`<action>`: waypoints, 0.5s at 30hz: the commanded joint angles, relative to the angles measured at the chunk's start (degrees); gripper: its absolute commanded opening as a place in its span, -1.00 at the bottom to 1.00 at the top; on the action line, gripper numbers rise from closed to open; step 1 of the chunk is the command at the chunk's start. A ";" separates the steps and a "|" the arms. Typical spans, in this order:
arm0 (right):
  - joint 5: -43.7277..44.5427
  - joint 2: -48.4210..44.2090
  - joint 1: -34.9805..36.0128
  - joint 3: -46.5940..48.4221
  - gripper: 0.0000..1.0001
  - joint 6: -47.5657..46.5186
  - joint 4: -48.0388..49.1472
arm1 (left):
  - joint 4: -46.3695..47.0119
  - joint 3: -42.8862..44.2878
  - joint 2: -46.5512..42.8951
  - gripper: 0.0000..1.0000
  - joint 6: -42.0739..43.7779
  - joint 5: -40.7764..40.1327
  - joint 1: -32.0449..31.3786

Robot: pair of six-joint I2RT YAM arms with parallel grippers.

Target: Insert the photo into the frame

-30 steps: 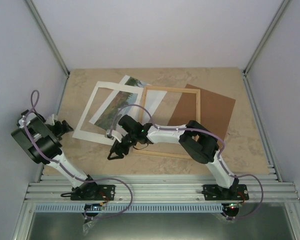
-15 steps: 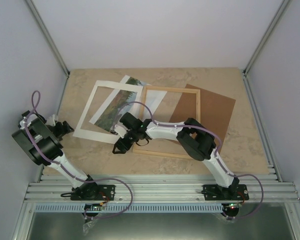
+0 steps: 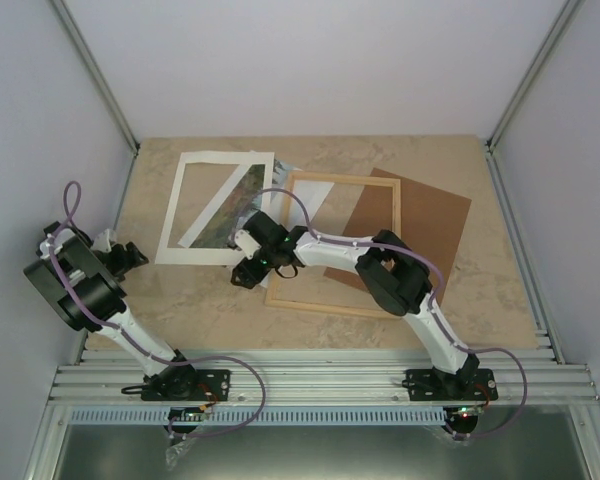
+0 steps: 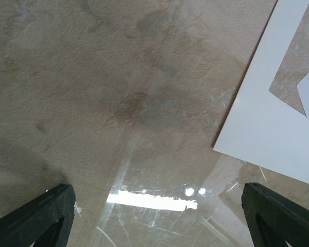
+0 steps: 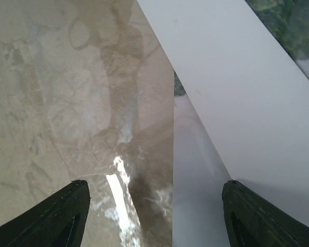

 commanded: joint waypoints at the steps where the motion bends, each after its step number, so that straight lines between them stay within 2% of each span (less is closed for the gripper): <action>1: -5.25 -3.93 0.16 -4.95 0.43 1.97 -1.31 | -1.31 -1.27 -0.63 0.83 0.77 -0.12 1.17; 5: -7.74 -6.25 1.85 -8.25 0.49 5.86 -0.40 | -1.57 -2.80 -0.58 0.83 2.27 -1.16 1.29; 9: -7.11 -3.03 2.35 -7.86 0.57 10.00 -1.30 | 0.21 -4.79 -1.45 0.81 3.71 -5.02 1.28; 15: -5.48 4.42 2.66 -0.86 0.66 17.04 -6.51 | 1.51 -8.19 -0.32 0.82 6.54 -8.37 0.73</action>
